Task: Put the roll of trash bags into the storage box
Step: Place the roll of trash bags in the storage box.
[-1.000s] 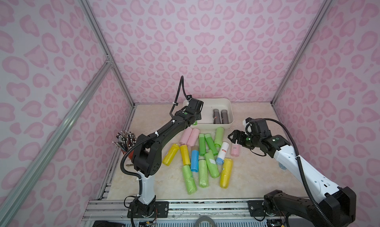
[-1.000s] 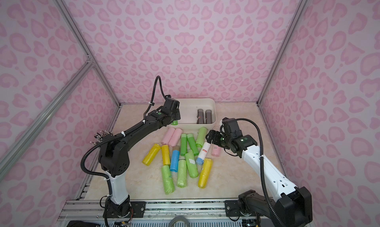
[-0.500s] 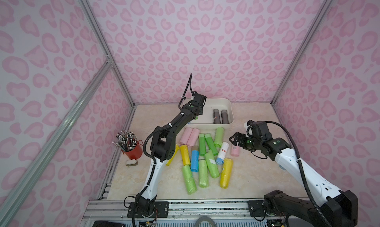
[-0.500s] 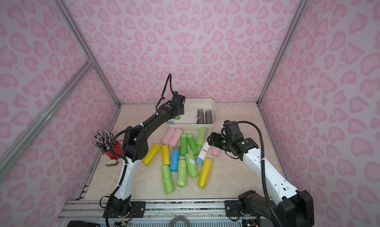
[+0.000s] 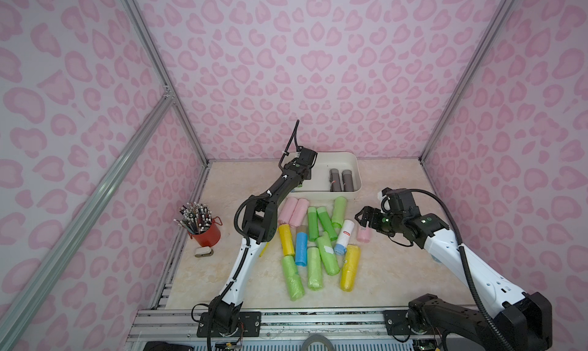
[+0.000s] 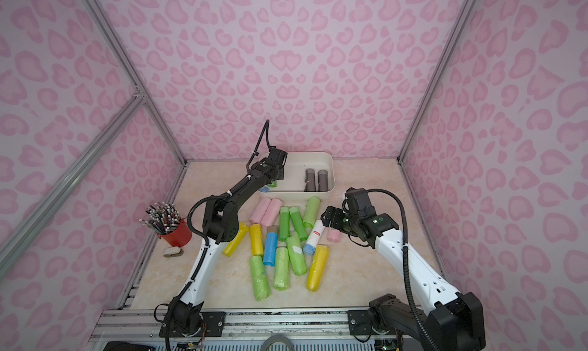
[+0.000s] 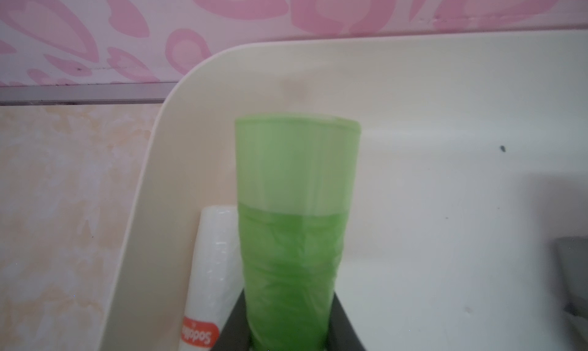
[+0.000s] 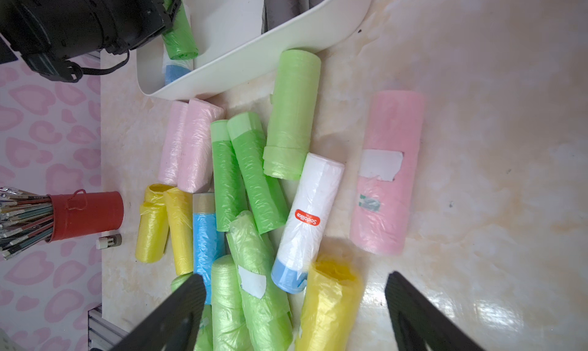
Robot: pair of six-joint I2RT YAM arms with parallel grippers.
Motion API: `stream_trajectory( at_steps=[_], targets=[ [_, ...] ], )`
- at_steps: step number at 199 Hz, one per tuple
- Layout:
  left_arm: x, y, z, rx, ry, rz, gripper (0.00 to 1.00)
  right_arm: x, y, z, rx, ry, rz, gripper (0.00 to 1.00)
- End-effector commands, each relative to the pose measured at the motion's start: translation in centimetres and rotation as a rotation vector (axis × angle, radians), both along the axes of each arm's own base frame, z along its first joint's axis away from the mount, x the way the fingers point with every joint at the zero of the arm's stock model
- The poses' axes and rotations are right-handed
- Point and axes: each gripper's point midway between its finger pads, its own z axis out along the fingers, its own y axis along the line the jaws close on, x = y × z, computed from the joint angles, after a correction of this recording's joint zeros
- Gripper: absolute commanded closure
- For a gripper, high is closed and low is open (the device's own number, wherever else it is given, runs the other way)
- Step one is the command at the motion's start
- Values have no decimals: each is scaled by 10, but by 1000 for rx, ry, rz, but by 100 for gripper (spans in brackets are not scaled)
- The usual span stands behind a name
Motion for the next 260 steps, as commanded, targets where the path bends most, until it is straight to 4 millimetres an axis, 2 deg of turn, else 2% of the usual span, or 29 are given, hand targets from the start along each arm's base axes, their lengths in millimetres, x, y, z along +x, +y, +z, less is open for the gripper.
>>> stream_trajectory(
  at_steps=[1, 31, 69, 125, 145, 163, 178, 207, 226, 229, 234, 260],
  targets=[
    [3, 8, 2, 38, -13, 20, 90, -3, -2, -8, -6, 27, -5, 10],
    [3, 10, 3, 35, -16, 30, 68, -5, -5, -12, -23, 44, -13, 10],
    [3, 8, 13, 34, -33, 27, 52, -6, -5, -15, -27, 59, -11, 10],
    [2, 3, 33, 14, -60, 19, 39, -7, -6, -13, -27, 54, -10, 10],
    [2, 2, 44, 7, -76, 14, 24, -10, -8, -15, -29, 60, -8, 10],
    [1, 0, 55, -2, -93, 12, 15, -13, -10, -18, -36, 66, -9, 10],
    [-3, -2, 65, -6, -103, 11, 0, -17, -14, -19, -42, 70, -9, 10],
    [-18, -7, 86, -2, -147, 14, 0, -21, -18, -16, -46, 61, -12, 10],
    [-32, -9, 108, -31, -190, 9, 0, -22, -20, -16, -46, 58, -14, 10],
    [-34, -8, 105, -29, -185, 9, 0, -23, -20, -16, -46, 57, -14, 10],
    [-39, -6, 118, -42, -206, 12, 0, -23, -20, -16, -46, 57, -13, 10],
    [-63, 4, 141, -77, -247, 25, 0, -23, -21, -14, -47, 53, -11, 10]
  ],
)
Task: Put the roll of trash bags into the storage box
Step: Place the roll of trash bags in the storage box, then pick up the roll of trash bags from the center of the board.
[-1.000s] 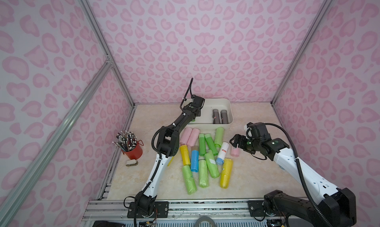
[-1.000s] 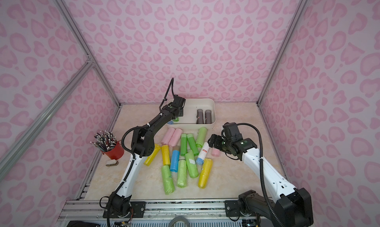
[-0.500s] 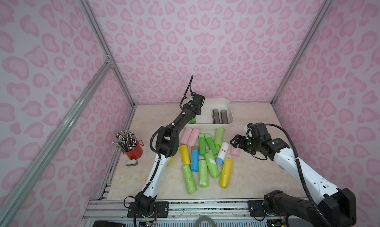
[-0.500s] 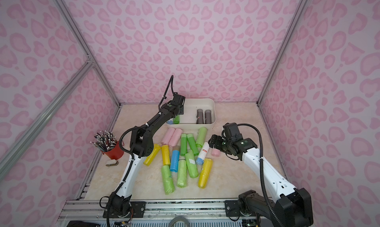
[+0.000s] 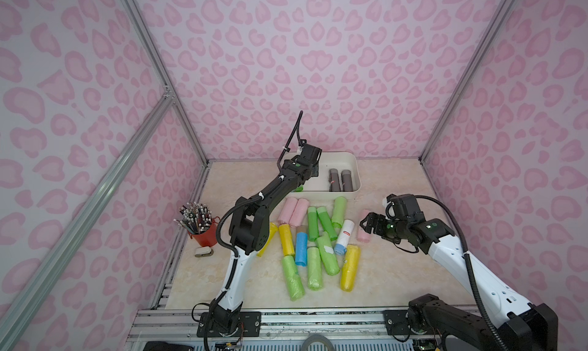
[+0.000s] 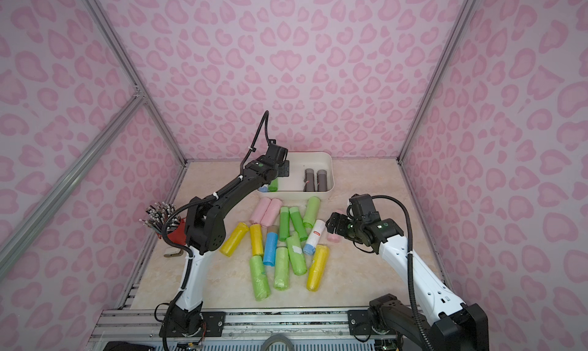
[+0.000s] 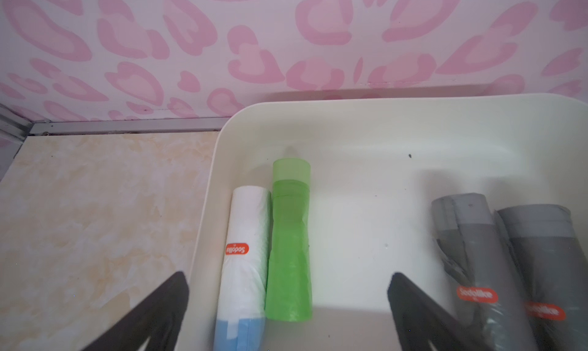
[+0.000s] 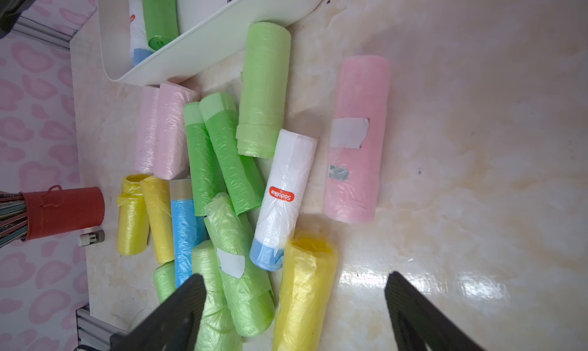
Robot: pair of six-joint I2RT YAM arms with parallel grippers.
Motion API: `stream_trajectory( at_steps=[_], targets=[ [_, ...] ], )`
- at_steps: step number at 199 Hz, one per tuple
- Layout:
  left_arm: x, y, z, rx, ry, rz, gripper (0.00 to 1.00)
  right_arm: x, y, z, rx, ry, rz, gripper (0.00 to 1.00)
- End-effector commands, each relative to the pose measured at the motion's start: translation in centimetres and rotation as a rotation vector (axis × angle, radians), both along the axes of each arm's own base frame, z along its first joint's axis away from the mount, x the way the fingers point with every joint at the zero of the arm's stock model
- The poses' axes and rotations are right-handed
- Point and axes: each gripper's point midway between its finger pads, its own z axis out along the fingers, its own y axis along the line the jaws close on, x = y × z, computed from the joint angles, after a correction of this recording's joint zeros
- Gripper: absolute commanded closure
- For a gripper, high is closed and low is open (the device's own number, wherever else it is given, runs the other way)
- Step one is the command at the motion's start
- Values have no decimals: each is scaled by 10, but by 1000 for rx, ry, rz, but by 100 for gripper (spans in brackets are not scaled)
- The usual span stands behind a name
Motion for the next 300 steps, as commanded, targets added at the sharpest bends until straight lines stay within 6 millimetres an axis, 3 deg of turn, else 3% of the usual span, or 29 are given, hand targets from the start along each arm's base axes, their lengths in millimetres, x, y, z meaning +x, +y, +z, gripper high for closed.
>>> stream_trajectory(
  at_steps=[1, 65, 108, 114, 158, 159, 176, 207, 223, 286, 300],
  targets=[
    [-6, 10, 38, -66, -113, 46, 0, -3, -2, -3, -15, 8, 11, 10],
    [-78, 36, 65, -130, -136, 74, 0, -1, -4, -16, -13, 82, -17, 10],
    [-129, 48, 79, -169, -157, 76, 0, 6, -17, -26, -57, 131, -32, 10],
    [-138, 52, 67, -155, -135, 75, 0, 7, -17, -27, -58, 136, -32, 10],
    [-187, 46, 66, -267, -128, 7, 0, 19, -21, -28, -76, 140, -45, 4],
    [-188, 46, 65, -271, -127, 5, 0, 20, -21, -36, -86, 163, -44, 3],
    [-202, 32, 55, -356, -99, -83, 0, 24, -25, -46, -121, 186, -51, 0],
    [-216, 24, 42, -430, -55, -113, 0, 29, -24, -69, -136, 222, -56, 11],
    [-221, 19, 45, -487, -51, -132, 0, 31, -20, -75, -126, 242, -36, 23],
    [-242, 12, 39, -621, -32, -166, 0, 51, -21, -97, -167, 265, -39, 32],
    [-245, 15, 35, -619, -26, -162, 0, 56, -19, -101, -163, 261, -45, 50]
  ],
)
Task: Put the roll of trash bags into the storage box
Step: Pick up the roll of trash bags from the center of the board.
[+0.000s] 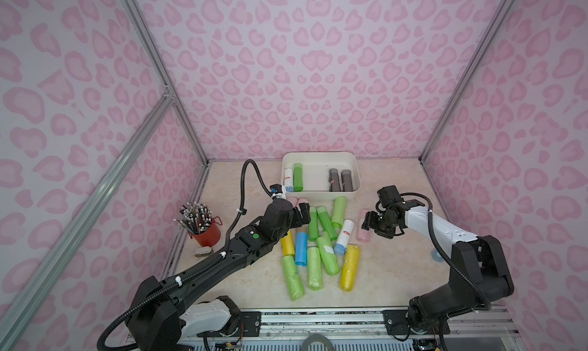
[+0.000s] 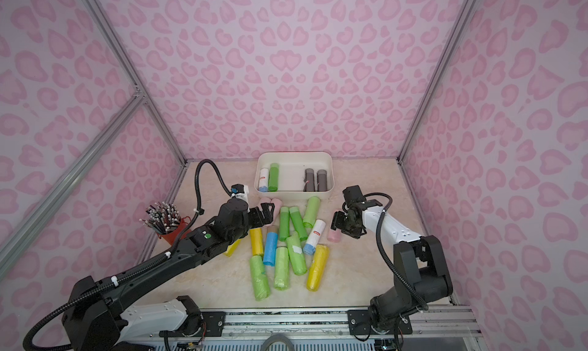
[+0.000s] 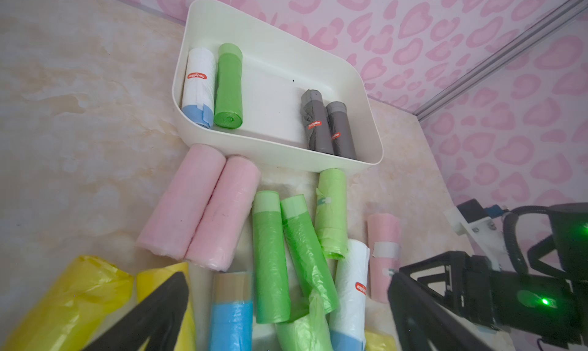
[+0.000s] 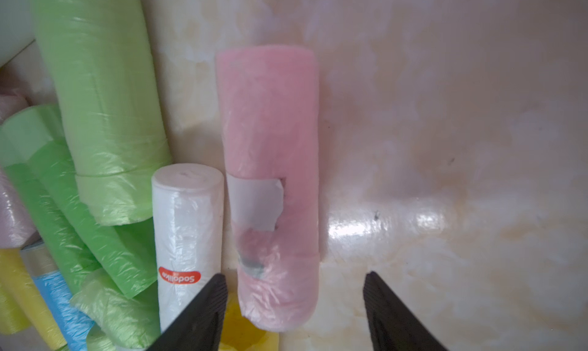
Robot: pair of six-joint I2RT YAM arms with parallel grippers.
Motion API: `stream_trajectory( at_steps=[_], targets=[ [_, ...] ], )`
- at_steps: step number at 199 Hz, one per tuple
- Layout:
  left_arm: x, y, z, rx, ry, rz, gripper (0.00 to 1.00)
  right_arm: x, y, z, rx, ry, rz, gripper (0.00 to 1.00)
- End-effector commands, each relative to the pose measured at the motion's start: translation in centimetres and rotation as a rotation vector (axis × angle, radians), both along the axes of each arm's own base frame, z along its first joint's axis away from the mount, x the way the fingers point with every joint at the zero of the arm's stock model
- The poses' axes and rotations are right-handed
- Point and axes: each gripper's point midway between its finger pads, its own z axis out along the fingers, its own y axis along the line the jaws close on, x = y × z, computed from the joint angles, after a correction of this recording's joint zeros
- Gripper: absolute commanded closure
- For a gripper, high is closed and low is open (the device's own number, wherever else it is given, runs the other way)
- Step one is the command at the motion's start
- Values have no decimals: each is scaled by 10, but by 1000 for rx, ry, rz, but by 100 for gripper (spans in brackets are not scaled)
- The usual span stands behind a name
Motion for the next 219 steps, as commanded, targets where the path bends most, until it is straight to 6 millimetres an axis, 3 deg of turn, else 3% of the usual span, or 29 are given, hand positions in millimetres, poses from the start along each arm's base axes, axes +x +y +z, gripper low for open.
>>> stream_trajectory(
  at_steps=[1, 117, 144, 187, 219],
  targets=[
    [-3, -4, 7, -61, -15, -5, 0, 9, 1, -5, -5, -15, -3, 51],
    [-30, 23, 5, -121, -26, 18, 0, 27, 0, -24, -21, -34, -50, 49],
    [-34, 27, 6, -130, -31, 22, 0, 30, 3, -20, -7, -52, -34, 41],
    [-37, 29, 8, -138, -34, 20, 0, 32, 7, -5, 28, -90, -33, 39],
    [-36, 29, 5, -134, -34, 20, 0, 36, 7, -8, 23, -82, -43, 40]
  ],
)
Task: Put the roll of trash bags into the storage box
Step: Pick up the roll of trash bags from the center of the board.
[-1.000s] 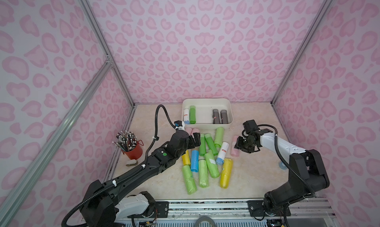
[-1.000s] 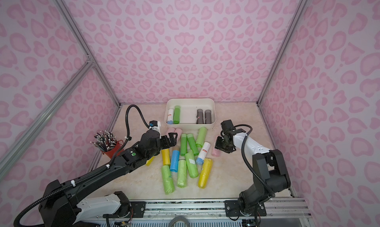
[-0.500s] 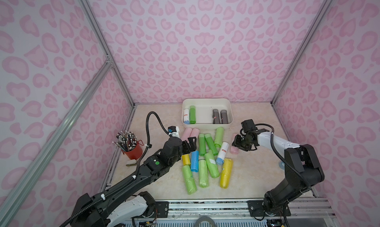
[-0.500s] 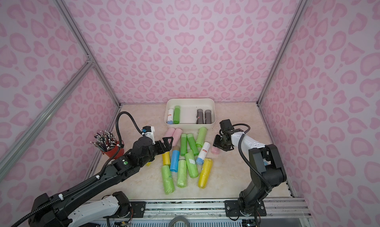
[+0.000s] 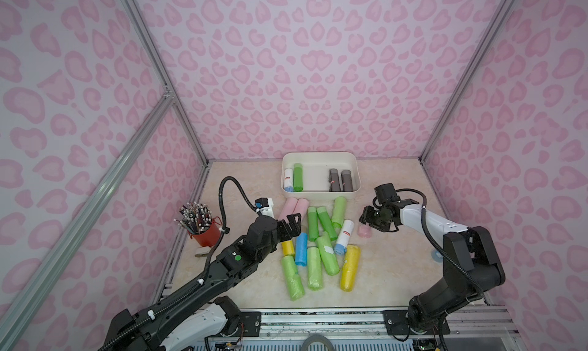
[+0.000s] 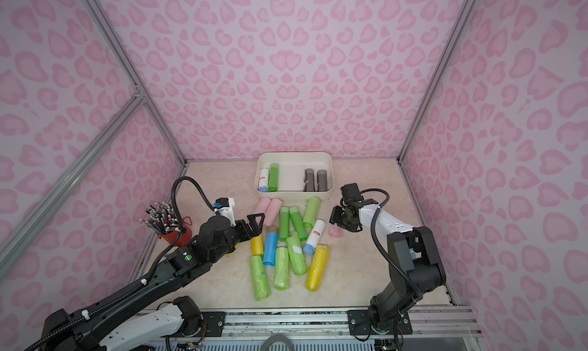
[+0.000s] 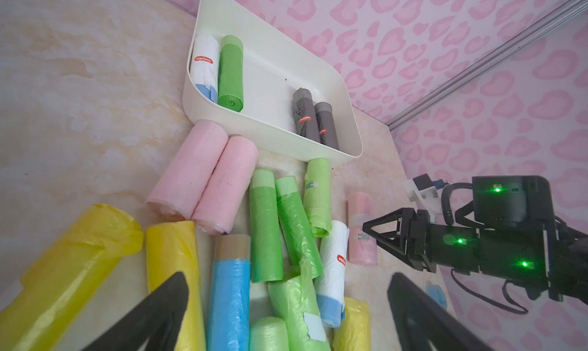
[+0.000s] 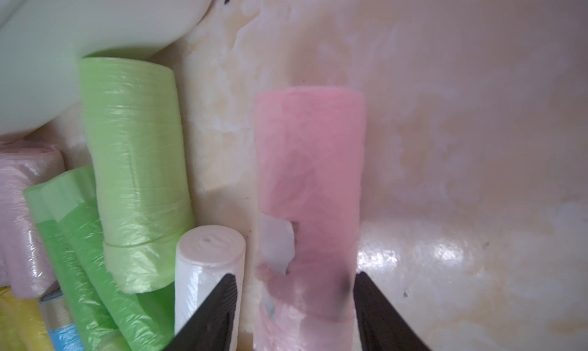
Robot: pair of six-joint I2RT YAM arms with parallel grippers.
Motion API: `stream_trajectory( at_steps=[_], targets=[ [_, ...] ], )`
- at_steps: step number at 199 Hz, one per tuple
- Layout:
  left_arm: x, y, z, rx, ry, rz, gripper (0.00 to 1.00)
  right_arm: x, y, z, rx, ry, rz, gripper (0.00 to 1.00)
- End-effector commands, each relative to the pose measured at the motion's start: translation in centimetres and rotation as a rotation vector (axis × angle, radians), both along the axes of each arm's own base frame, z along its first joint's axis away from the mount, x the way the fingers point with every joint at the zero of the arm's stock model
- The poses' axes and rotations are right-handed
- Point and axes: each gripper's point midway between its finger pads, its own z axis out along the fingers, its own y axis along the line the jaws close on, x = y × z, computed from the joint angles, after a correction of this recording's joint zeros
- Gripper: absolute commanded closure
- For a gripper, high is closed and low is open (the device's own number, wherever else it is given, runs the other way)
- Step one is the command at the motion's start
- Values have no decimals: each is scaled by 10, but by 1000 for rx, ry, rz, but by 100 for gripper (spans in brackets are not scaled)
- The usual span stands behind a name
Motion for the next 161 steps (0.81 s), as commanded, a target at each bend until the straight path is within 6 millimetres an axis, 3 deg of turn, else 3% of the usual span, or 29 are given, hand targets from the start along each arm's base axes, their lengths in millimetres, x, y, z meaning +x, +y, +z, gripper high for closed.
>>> stream_trajectory(
  at_steps=[1, 50, 103, 135, 161],
  targets=[
    [2, -1, 3, -15, -16, 6, 0, 3, 1, -3, 2, 12, -9, 40],
    [1, -1, -3, -6, -2, 1, 0, 6, -16, -16, -106, 47, -44, 41],
    [0, 7, -3, 6, -5, 26, 0, 9, -14, -35, -113, 93, -40, 43],
    [-1, 9, -6, 13, -2, 33, 0, 7, -11, -37, -94, 102, -38, 51],
    [-1, 11, -10, 19, 14, 48, 0, 3, -9, -26, -74, 89, -34, 62]
  ],
)
